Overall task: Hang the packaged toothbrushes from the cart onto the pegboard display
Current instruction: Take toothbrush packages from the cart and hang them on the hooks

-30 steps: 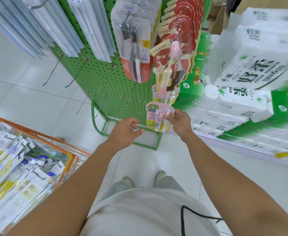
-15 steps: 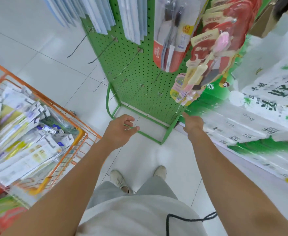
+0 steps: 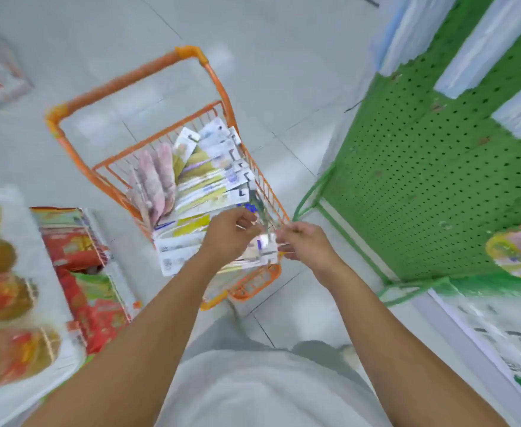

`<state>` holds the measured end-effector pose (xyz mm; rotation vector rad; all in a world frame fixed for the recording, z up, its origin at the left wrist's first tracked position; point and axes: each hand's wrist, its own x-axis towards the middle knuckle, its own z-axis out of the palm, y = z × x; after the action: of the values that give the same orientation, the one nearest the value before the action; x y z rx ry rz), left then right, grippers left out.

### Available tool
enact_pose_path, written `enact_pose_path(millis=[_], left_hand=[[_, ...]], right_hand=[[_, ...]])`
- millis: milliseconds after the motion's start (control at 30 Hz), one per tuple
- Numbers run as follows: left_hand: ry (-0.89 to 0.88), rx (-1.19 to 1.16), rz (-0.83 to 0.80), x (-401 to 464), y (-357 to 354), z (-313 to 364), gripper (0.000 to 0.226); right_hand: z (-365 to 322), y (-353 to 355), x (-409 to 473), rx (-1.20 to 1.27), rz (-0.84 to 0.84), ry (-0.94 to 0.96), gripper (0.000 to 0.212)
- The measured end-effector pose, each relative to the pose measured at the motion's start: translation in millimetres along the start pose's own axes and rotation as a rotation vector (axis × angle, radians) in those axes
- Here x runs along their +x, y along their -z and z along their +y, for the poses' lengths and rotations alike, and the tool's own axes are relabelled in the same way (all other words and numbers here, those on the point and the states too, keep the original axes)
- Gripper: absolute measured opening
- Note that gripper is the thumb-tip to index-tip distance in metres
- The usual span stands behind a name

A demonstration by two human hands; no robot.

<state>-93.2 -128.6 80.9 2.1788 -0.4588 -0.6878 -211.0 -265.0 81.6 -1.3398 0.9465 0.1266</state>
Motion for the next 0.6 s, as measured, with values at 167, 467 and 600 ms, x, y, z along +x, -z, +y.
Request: enact_pose_path(millis=[167,467,600], left_hand=[[0.115,-0.065,0.224,26,92,-76,0.009],[0.401,-0.008,0.327,66,155,-139,0.085],[0.398,0.155,0.279,71,147,-147,0.061]], right_hand=[[-25,-95,33,-0.136,-0.019,0.090,0.006],[-72,-188,83,-0.340,-0.044,0.156,0.032],[-86,-227,126,-0.452,0.002,0.140,0.045]])
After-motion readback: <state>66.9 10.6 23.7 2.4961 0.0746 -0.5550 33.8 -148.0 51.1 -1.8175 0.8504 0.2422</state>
